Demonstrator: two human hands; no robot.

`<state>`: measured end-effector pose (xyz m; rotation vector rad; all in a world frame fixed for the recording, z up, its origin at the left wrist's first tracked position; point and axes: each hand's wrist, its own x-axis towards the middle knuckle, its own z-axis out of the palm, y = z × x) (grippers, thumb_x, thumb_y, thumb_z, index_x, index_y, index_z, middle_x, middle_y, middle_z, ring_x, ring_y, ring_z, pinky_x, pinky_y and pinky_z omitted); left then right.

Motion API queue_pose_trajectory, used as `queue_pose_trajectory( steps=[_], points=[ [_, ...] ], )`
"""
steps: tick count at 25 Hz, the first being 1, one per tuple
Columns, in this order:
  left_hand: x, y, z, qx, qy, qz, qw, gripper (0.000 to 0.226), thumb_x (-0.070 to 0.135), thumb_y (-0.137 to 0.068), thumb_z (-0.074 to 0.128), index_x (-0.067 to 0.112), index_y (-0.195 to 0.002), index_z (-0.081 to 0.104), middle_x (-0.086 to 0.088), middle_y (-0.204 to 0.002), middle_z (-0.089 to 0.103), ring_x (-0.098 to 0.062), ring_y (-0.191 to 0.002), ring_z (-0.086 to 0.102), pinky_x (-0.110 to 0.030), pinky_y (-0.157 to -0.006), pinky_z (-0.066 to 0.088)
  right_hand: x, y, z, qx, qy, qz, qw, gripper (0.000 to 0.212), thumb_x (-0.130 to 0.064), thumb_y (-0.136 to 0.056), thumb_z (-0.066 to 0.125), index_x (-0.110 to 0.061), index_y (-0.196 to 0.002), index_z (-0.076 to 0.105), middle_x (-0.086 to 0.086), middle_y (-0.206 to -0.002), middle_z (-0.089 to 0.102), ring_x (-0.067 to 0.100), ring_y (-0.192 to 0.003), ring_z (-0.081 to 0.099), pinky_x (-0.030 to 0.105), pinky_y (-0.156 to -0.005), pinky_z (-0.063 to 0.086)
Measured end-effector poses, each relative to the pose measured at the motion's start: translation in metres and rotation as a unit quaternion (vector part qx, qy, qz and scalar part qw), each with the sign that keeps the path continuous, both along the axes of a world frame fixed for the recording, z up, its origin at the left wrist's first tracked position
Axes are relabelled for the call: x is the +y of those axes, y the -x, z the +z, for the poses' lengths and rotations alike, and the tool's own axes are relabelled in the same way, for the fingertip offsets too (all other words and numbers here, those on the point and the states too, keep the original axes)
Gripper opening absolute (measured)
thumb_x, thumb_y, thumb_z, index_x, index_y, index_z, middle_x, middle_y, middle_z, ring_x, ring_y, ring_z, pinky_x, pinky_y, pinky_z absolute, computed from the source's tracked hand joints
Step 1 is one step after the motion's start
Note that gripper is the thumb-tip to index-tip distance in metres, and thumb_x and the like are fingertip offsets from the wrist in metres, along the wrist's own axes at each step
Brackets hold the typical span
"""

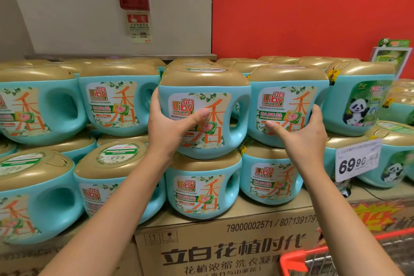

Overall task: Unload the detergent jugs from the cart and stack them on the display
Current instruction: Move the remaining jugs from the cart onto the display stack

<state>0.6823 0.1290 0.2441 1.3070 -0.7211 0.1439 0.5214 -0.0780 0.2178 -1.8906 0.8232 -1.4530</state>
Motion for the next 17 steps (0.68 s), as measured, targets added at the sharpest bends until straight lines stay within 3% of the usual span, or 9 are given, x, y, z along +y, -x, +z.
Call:
queue_pose_trajectory(
  steps=[3, 11, 17],
  points=[
    [-0.0004, 0.0017, -0.0001, -0.006, -0.002, 0.006, 1.0, 0.107, 0.054, -0.043, 0.087, 0.025, -0.136, 0.044, 0.01, -0.117, 0.065, 0.0, -0.102, 0.065, -0.025, -0.084, 0.058, -0.0011, 0.0015, -0.0024, 0.0, -0.002, 0.017, 1.0, 0.099, -0.046, -0.063, 0.084, -0.009, -0.141, 0.035, 0.008, -0.137, 0.052, 0.028, -0.128, 0.047, 0.049, -0.104, 0.041],
    [-0.0008, 0.0013, -0.0015, -0.02, -0.022, 0.025, 0.999, 0.11, 0.061, -0.044, 0.085, 0.027, -0.138, 0.041, 0.011, -0.12, 0.062, -0.002, -0.106, 0.063, -0.029, -0.088, 0.057, -0.0066, 0.0062, -0.0015, 0.011, -0.026, 0.054, 0.998, 0.1, -0.045, -0.066, 0.083, -0.014, -0.144, 0.03, 0.006, -0.14, 0.049, 0.026, -0.13, 0.045, 0.049, -0.106, 0.04],
    [0.0007, 0.004, -0.0029, -0.018, -0.074, 0.054, 0.996, 0.121, 0.067, -0.043, 0.083, 0.025, -0.145, 0.031, 0.001, -0.136, 0.053, -0.016, -0.124, 0.054, -0.046, -0.1, 0.05, -0.0029, 0.0078, 0.0018, 0.03, -0.028, 0.061, 0.997, 0.099, -0.047, -0.066, 0.082, -0.012, -0.143, 0.031, 0.007, -0.139, 0.05, 0.026, -0.129, 0.046, 0.048, -0.105, 0.041]
  ],
)
